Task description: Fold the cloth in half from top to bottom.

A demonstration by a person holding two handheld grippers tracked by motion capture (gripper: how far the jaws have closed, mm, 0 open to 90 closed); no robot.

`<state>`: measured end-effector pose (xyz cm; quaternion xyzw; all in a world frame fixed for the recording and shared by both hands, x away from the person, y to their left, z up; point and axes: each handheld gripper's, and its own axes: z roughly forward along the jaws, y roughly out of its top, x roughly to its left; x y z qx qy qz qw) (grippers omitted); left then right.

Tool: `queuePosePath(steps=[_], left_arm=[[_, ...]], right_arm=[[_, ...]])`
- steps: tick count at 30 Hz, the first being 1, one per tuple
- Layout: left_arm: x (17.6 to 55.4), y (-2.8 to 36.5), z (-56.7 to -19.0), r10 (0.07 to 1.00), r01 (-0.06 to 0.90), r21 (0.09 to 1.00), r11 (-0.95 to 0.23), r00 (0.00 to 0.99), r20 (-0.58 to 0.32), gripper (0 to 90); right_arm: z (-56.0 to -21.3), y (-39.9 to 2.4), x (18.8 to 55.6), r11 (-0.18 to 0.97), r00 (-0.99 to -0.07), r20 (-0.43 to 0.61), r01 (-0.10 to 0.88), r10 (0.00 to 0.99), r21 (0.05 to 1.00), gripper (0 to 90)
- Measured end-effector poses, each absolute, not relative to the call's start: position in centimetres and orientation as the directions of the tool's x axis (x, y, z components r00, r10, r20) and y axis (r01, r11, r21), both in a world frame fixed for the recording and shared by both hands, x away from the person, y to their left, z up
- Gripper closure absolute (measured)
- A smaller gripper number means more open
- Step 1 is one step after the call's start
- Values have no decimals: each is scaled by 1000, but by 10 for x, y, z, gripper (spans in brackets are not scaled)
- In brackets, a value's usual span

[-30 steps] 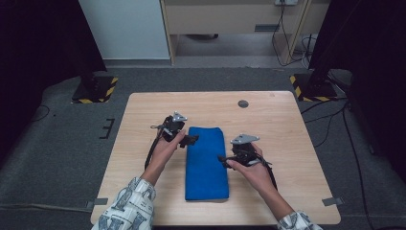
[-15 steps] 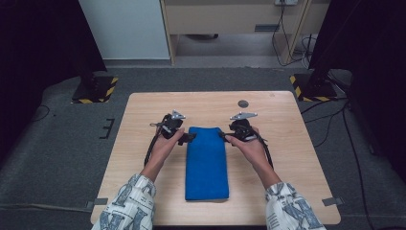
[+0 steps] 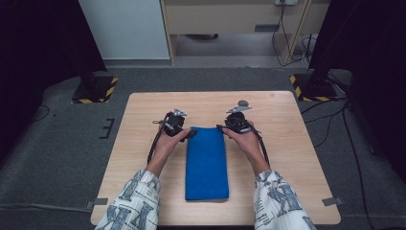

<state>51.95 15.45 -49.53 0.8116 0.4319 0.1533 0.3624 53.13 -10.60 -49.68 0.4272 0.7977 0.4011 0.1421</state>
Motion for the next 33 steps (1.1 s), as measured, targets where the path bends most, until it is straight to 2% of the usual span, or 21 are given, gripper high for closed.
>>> queuePosePath(steps=[2,3,10,20,28,32,33], left_arm=[[519,154,-495,812,581,721,-378,581,-43,267],[520,156,-496,809,581,719,-381,586,-45,323],[526,161,-505,817,597,711,-371,575,-56,408],[533,158,-519,821,611,693,-383,569,-48,464],[535,156,-525,828,623,683,-381,558,-47,481],[534,153,-526,822,615,683,-395,568,-36,509],[533,152,-525,822,619,681,-392,568,-43,545]], right_arm=[[-499,-106,534,309,-593,121,570,796,761,543],[-502,-105,536,313,-593,122,575,796,756,557],[-510,-97,540,322,-604,136,586,785,743,577],[-528,-87,545,372,-609,115,612,785,698,596],[-530,-86,544,369,-601,98,603,793,707,597],[-529,-84,542,386,-610,83,595,788,705,634],[-530,-84,540,385,-610,81,592,788,708,665]])
